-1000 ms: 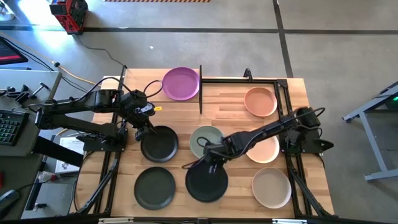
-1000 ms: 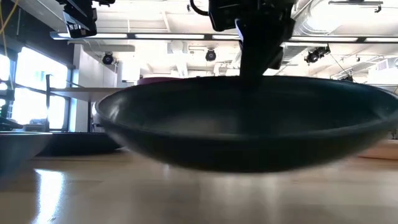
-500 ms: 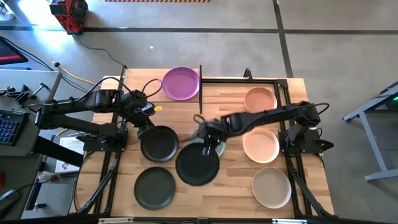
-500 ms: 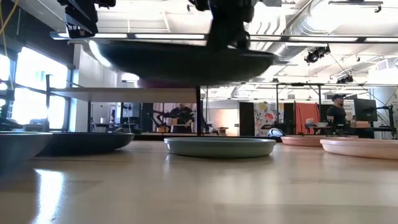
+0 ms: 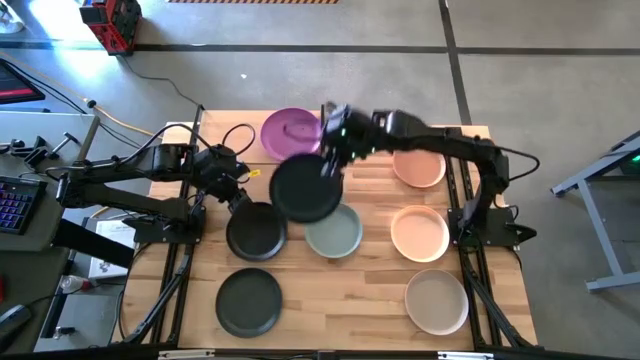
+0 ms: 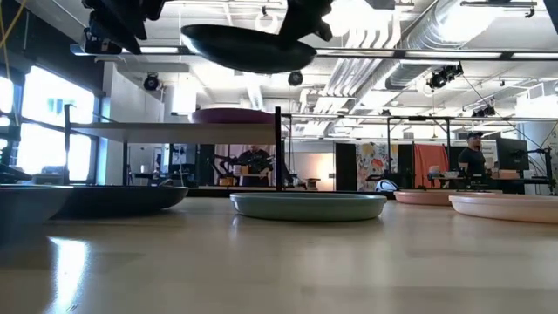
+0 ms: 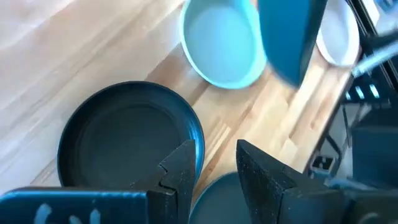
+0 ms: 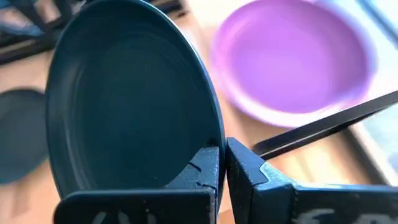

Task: Place and stack plates onto a shelf
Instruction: Stack the bottom right black plate on top of the violet plate on the shelf

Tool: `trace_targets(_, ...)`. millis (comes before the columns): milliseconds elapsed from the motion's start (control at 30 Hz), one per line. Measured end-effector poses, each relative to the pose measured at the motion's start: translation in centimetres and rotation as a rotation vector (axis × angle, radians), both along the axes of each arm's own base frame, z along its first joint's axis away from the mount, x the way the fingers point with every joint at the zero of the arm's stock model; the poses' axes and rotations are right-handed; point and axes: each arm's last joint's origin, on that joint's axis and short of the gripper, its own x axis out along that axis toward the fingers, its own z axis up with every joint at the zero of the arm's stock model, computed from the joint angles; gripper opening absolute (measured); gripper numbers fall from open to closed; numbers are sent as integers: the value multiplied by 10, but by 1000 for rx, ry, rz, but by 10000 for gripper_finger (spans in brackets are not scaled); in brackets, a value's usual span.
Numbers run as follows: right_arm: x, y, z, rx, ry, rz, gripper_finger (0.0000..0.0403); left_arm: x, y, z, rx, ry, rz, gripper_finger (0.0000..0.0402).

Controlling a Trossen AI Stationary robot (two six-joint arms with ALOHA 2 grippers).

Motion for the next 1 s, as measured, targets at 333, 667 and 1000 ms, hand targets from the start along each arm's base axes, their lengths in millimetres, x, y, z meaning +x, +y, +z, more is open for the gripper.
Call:
trace_targets(333, -19, -86, 18, -49, -175, -122, 0, 0, 1, 0, -38, 10, 136, 104)
trace_targets(667, -29, -150, 29, 21, -481, -388, 0, -1, 5, 0, 40, 13, 259, 104)
trace_targets(1000, -9, -165, -3, 185, -485, -523, 0, 3, 8, -3, 168, 40, 211, 104)
